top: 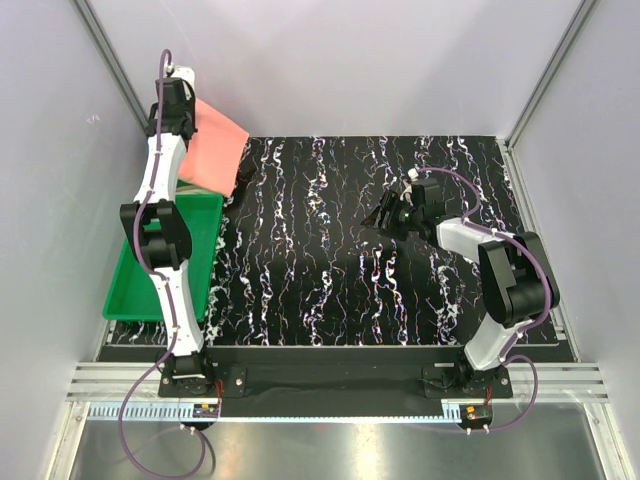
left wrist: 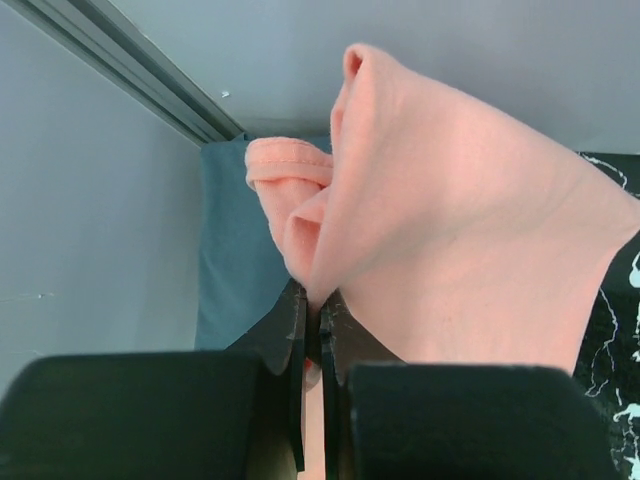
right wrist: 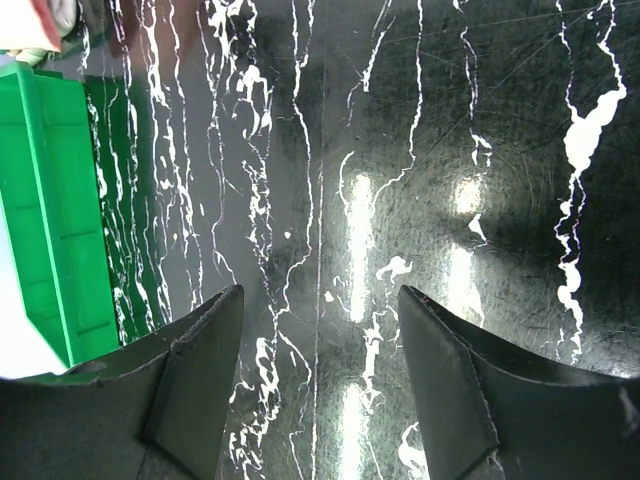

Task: Fold and stack the t-shirts
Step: Neatly place the folded tshirt to the corner

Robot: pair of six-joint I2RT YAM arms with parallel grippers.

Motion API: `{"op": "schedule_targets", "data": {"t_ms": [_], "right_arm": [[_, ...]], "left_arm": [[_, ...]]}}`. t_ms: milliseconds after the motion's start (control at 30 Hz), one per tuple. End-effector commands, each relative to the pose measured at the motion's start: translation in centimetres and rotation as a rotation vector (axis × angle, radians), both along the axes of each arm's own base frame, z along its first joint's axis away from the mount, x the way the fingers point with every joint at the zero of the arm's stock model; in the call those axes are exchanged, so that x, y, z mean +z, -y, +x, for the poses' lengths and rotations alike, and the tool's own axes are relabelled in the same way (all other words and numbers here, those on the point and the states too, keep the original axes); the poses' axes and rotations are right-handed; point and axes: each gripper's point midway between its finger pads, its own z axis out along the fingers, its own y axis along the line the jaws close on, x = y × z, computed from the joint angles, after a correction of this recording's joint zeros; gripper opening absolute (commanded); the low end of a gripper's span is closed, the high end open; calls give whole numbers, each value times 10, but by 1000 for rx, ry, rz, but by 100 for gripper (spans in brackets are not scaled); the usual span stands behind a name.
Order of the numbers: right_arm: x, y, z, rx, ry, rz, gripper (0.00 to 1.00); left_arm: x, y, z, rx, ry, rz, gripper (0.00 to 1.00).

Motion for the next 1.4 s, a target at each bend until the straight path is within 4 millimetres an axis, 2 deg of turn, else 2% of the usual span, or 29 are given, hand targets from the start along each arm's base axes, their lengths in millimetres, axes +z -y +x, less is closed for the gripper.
{"op": "schedule_targets", "data": {"t_ms": [0, 133, 400, 600, 767, 1000, 1033, 1367], "right_arm": [[21, -5, 18, 12, 82, 27, 70], [19, -4, 18, 12, 85, 23, 70], [13, 0, 18, 6, 86, -5, 71], [14, 2, 19, 2, 91, -11, 71], [14, 2, 19, 4, 93, -10, 71], [12, 1, 19, 6, 86, -7, 71], [11, 1, 19, 7, 82, -6, 71], [6, 1, 17, 11, 69, -7, 71]], "left_arm": [[45, -15, 13, 63, 186, -29, 0], [41, -25, 8, 98, 207, -102, 0], [49, -38, 3, 117, 251, -152, 0], [68, -38, 3, 114, 314, -181, 0], [72, -49, 3, 129, 322, -162, 0], [76, -51, -5, 130, 318, -160, 0], [83, -49, -7, 122, 334, -160, 0], [101, -48, -13, 116, 368, -157, 0]]}}
